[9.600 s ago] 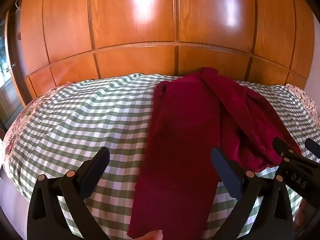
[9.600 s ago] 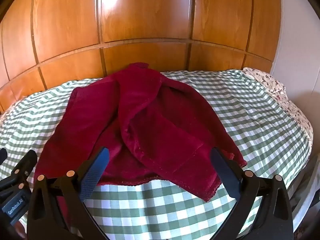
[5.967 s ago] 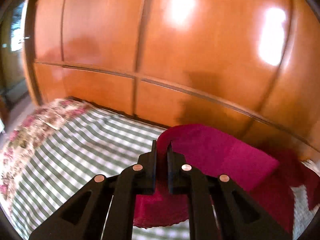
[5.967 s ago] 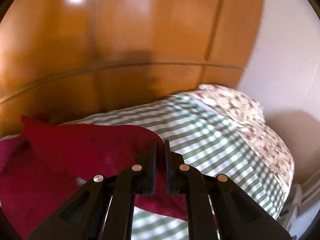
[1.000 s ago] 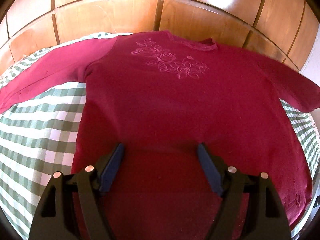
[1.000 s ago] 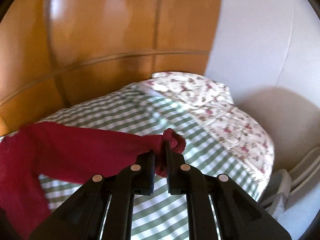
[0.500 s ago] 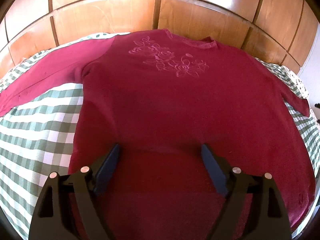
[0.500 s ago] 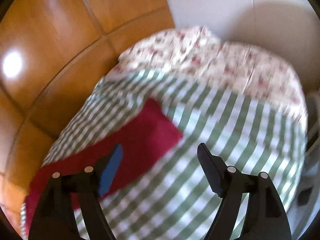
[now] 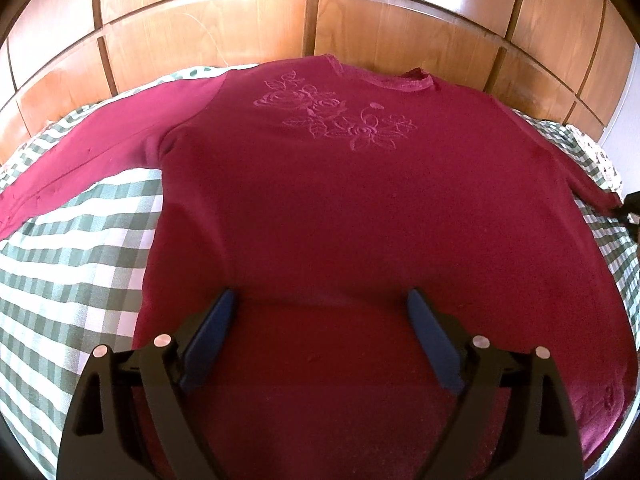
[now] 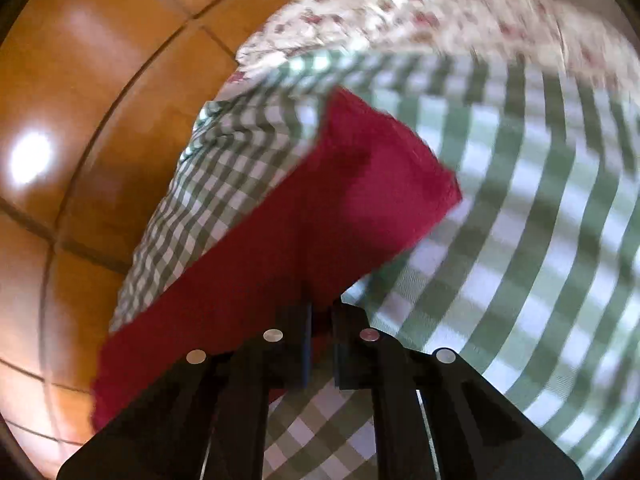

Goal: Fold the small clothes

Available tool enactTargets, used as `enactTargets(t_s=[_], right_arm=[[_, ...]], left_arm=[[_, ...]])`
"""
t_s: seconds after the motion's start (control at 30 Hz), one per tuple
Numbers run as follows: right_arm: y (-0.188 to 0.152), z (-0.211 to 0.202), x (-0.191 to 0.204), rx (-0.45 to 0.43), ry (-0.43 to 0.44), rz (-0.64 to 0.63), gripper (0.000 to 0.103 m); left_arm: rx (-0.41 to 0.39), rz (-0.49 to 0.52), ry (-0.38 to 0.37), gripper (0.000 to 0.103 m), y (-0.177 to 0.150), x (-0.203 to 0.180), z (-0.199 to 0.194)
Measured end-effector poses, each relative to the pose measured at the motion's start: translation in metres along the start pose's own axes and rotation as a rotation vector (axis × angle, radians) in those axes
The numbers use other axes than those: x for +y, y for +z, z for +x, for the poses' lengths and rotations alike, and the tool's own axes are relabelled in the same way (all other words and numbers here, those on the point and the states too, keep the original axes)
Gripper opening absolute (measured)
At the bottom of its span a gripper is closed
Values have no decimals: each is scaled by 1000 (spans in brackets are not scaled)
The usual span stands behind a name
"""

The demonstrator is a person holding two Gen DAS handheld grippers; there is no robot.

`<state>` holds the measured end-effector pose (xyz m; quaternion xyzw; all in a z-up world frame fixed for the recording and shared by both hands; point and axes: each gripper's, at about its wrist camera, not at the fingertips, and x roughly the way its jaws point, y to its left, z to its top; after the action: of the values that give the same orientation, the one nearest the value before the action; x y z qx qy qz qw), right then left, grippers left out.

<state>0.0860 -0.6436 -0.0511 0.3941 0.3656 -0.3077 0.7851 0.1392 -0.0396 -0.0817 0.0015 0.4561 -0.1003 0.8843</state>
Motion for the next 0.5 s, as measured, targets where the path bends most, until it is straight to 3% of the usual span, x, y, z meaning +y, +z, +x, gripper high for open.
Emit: enactTargets(t_s=[0.07, 0.13, 0.23, 0.33, 0.4, 0.47, 0.5], right_arm=[[3, -30, 11, -97, -14, -78, 6], [2, -38, 12, -127, -117, -138, 6], [0, -16, 2, -57, -225, -159, 6], [-9, -7, -5, -33, -202, -144, 11], [-14, -17, -6, -19, -140, -110, 48], [-23, -32, -2, -24, -101, -122, 66], [-32, -41, 3, -19, -83, -158, 66]], left_arm=[[-2, 0, -2, 88, -1, 0, 1], [-2, 4, -4, 89, 0, 0, 1], [8, 6, -19, 90, 2, 2, 0], [24, 6, -29, 89, 1, 8, -13], [22, -14, -22, 88, -4, 19, -25], [22, -46, -30, 84, -11, 34, -37], [21, -61, -26, 83, -17, 42, -44]])
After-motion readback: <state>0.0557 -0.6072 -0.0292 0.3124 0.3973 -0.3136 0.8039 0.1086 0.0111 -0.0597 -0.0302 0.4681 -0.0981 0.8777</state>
